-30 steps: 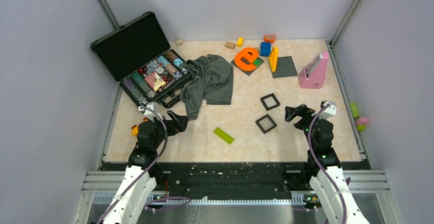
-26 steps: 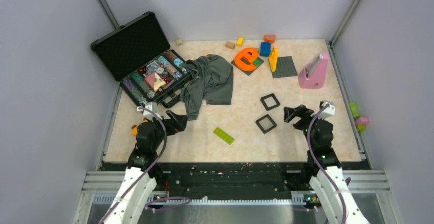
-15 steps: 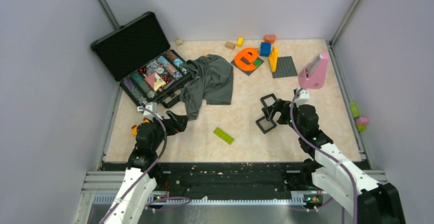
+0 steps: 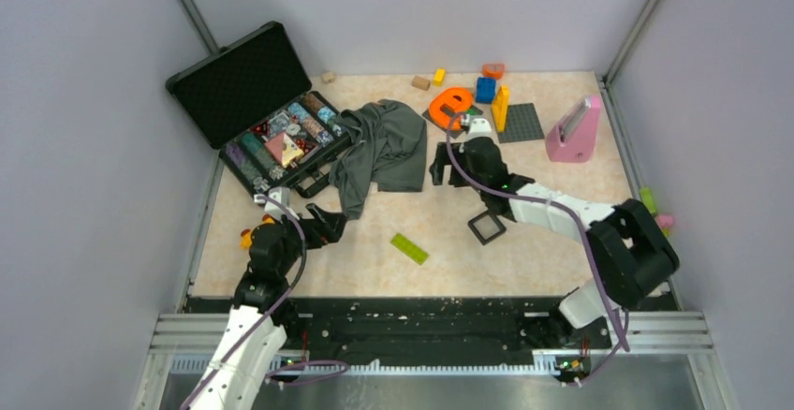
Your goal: Remove the brooch from the garment
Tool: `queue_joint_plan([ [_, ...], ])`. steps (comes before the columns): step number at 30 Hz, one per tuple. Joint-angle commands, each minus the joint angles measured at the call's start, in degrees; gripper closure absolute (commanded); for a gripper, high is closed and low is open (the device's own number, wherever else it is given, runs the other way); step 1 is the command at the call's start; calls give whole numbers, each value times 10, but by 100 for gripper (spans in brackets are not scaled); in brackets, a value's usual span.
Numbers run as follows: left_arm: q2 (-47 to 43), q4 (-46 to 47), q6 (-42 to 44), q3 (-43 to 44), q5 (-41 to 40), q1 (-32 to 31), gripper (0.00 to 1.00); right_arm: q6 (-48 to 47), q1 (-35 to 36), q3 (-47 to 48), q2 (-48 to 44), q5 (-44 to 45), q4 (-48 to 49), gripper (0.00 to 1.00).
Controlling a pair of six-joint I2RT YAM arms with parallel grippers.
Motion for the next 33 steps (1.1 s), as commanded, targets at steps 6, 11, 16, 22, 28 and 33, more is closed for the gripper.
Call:
queue_joint_plan([
  [6, -8, 30, 4, 1, 10, 1, 2, -41, 78, 207, 180, 92, -98, 23],
  [11, -9, 29, 4, 1, 10, 1, 2, -46, 96, 292, 261, 129, -156, 26],
  [16, -9, 28, 3, 1, 9, 1, 2, -45, 104, 341, 325, 148, -195, 26],
  [22, -7, 30, 2, 0, 8, 1, 3, -41, 106, 364, 364, 135, -212, 42],
  [28, -4, 32, 2, 0, 6, 1, 4, -30, 108, 329, 310, 113, -217, 98],
  [33, 0, 37, 2, 0, 7, 1, 6, -14, 108, 235, 180, 133, -217, 100],
])
